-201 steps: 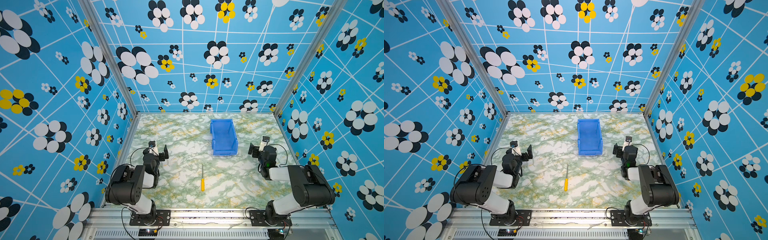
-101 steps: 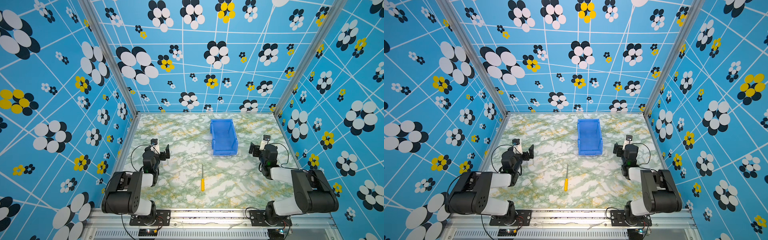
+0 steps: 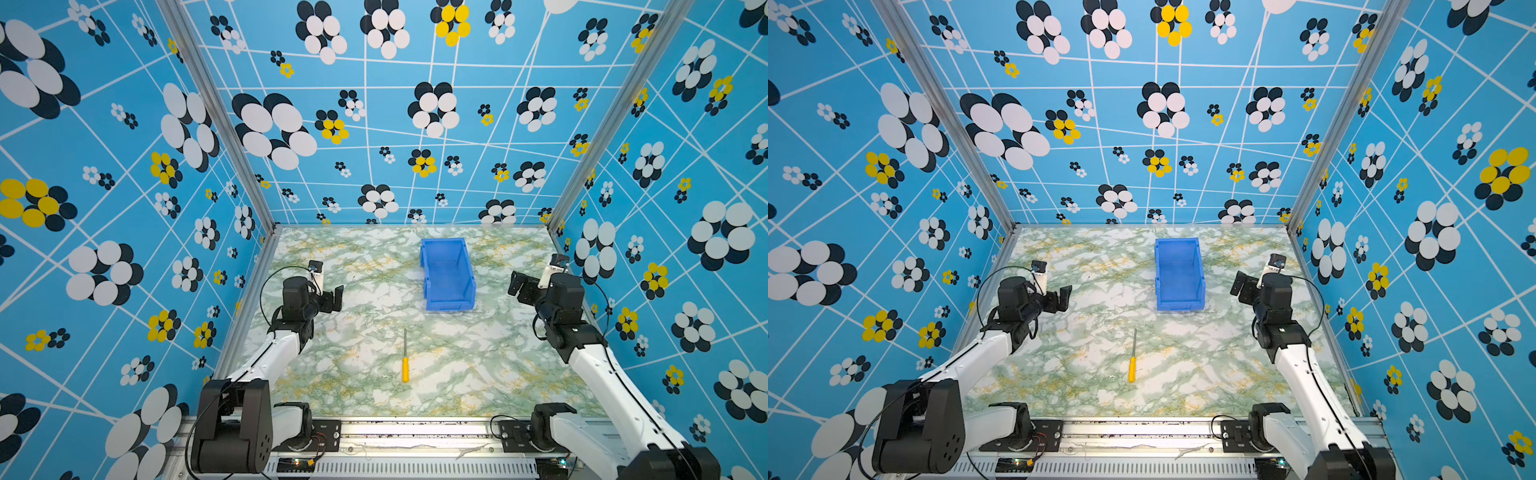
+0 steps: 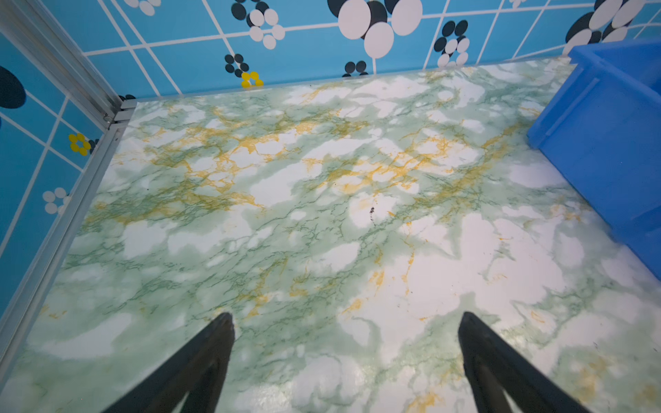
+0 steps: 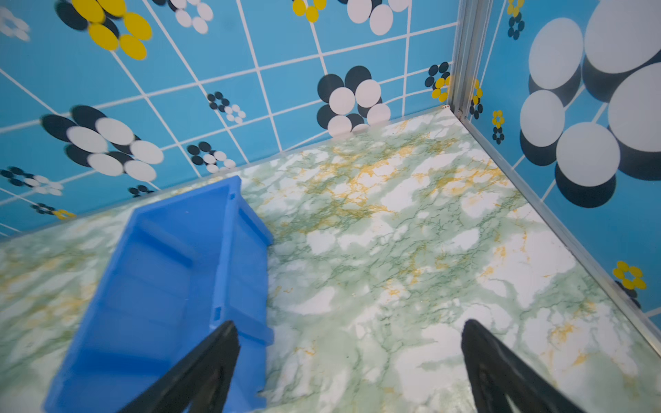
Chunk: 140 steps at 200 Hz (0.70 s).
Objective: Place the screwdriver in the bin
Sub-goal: 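Reach the right gripper across to the yellow screwdriver handle while the left arm lifts slightly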
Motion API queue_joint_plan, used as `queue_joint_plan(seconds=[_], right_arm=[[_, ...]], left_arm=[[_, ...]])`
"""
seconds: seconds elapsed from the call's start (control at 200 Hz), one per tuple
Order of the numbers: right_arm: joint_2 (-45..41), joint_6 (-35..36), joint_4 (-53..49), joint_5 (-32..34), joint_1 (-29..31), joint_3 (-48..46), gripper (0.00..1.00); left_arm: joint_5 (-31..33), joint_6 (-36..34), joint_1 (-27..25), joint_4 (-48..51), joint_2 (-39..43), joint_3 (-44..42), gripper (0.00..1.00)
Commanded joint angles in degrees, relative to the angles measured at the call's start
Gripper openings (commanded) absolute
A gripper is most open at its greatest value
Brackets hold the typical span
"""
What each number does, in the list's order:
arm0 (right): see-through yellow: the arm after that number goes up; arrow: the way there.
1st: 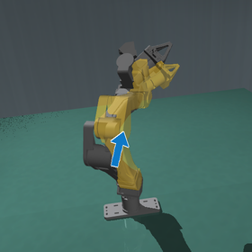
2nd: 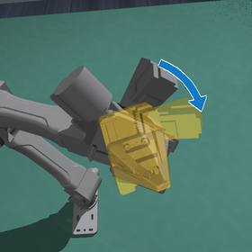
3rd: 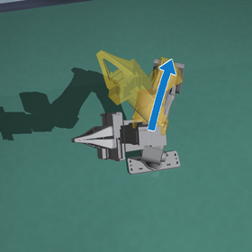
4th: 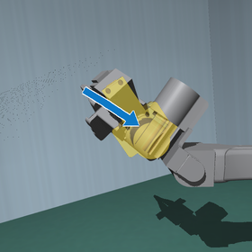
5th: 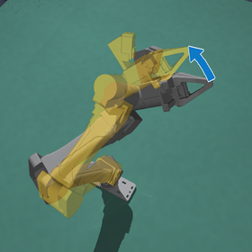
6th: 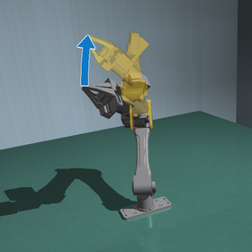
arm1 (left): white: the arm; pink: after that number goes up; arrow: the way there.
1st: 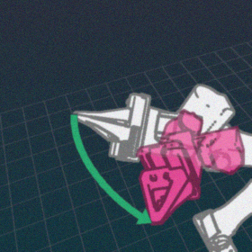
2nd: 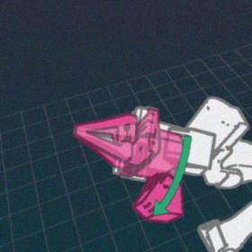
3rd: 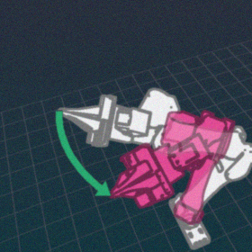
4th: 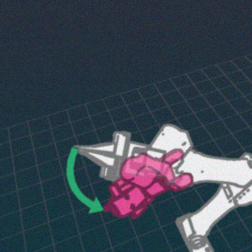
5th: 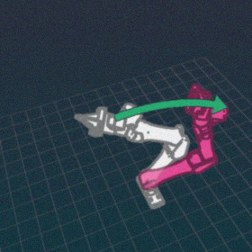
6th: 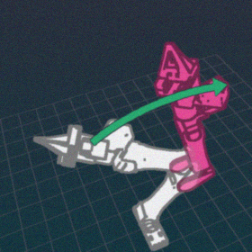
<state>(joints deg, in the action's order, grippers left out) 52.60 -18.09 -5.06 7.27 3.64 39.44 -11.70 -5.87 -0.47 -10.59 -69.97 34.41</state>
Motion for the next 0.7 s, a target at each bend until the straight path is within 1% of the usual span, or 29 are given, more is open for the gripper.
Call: queue_joint_plan(seconds=[0.0,0.06,0.105,0.16,0.26,0.275,0.37,0.435,0.455,0.605,0.695], right_arm=[[-7.0,-12.0,-11.3,-7.5,0.2,-1.6,0.99],[-12.8,-17.0,-7.2,-7.7,0.1,-6.7,0.99],[-15.5,-20.0,-5.6,-8.3,0.2,-8.6,0.99],[-16.2,-21.5,-10.4,-8.6,0.3,-7.0,0.99],[-14.3,-18.6,-20.4,-9.0,2.5,-2.6,0.99],[-14.0,-18.2,-21.6,-8.8,4.6,-2.0,0.99],[-10.4,-15.9,-29.7,-6.9,10.4,2.4,0.99],[-7.4,-15.5,-34.9,-1.7,16.7,5.3,0.99],[-6.4,-15.7,-36.2,0.2,19.4,5.9,0.99],[2.1,-20.6,-41.7,10.2,37.1,10.8,0.99],[9.1,-24.8,-41.9,12.5,46.5,13.4,0.99]], left_arm=[[-2.6,-3.8,-0.4,19.2,4.1,5.5,0.99],[-5.2,-4.5,-0.4,26.6,5.4,9.3,0.99],[-7.3,-4.9,-0.6,31.6,5.9,12.1,0.99],[-7.6,-4.5,-1.0,35.8,6.7,14.8,0.99],[-8.3,-4.7,-1.6,41.8,7.3,18.7,0.99],[-8.2,-4.7,-1.7,42.6,7.2,19.3,0.99],[-7.8,-4.9,-2.3,47.2,6.7,22.9,0.99],[-7.5,-5.2,-2.5,50.3,5.9,25.3,0.99],[-7.5,-5.4,-2.6,51.2,5.7,26.0,0.99],[-6.2,-5.1,-2.7,55.7,3.5,30.0,0.99],[-7.2,-4.2,-2.6,56.7,3.1,30.7,0.99]])
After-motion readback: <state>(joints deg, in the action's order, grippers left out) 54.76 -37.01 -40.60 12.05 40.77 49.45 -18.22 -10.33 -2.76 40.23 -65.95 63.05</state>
